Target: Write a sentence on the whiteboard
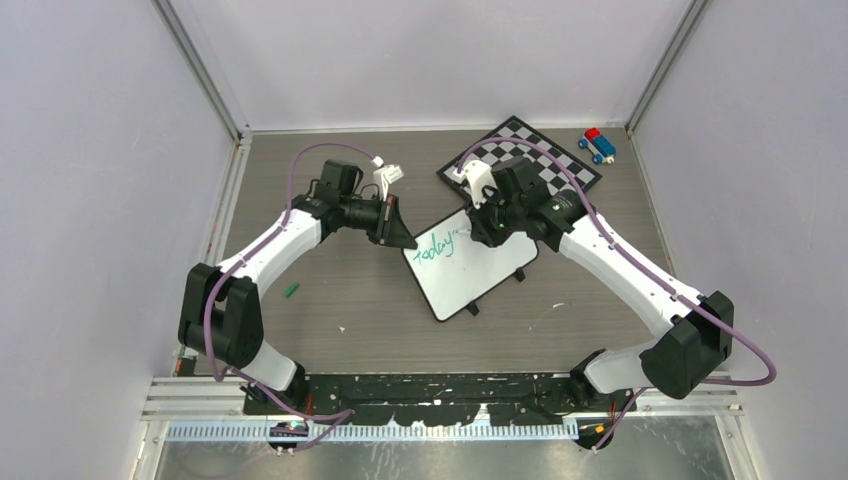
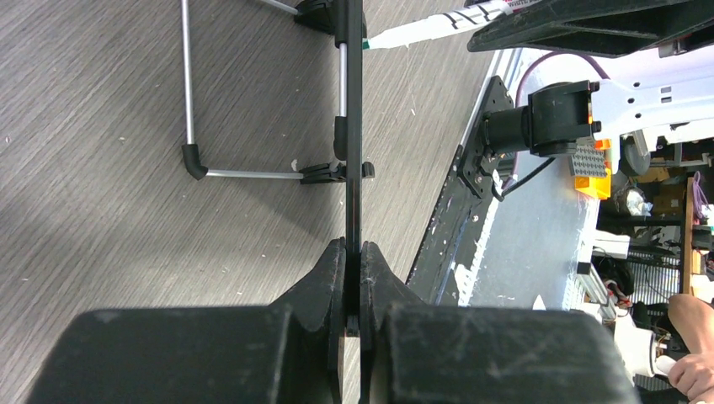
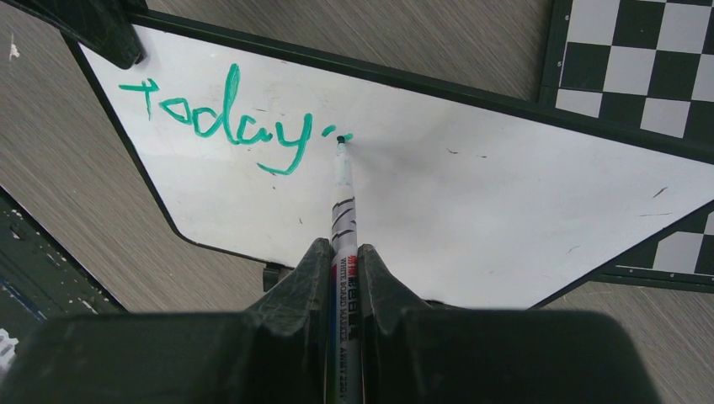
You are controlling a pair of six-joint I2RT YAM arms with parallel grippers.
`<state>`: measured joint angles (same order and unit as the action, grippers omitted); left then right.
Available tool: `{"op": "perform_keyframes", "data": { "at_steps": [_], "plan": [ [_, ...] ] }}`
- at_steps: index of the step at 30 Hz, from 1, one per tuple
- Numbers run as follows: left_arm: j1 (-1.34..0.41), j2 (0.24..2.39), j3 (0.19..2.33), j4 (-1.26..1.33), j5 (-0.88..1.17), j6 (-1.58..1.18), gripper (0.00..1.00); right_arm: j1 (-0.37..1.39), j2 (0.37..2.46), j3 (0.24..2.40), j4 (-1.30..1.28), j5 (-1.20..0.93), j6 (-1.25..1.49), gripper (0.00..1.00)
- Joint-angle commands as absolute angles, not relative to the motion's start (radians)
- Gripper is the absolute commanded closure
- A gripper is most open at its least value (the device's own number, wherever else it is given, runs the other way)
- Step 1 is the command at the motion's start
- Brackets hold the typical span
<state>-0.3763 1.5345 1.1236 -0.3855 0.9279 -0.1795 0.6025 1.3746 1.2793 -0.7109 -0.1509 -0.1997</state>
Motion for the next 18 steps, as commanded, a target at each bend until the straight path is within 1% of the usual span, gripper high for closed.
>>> {"op": "perform_keyframes", "data": {
  "at_steps": [1,18],
  "plan": [
    [-0.393,1.544,1.124,-0.376,0.92,-0.167,1.0,0.601,1.368,1.263,-0.68,-0.177,-0.204,1.0],
    [-0.393,1.544,1.124,-0.38,0.917,-0.165,1.0,0.574,1.361,1.231,-0.667,-0.101,-0.212,1.0]
  ]
}}
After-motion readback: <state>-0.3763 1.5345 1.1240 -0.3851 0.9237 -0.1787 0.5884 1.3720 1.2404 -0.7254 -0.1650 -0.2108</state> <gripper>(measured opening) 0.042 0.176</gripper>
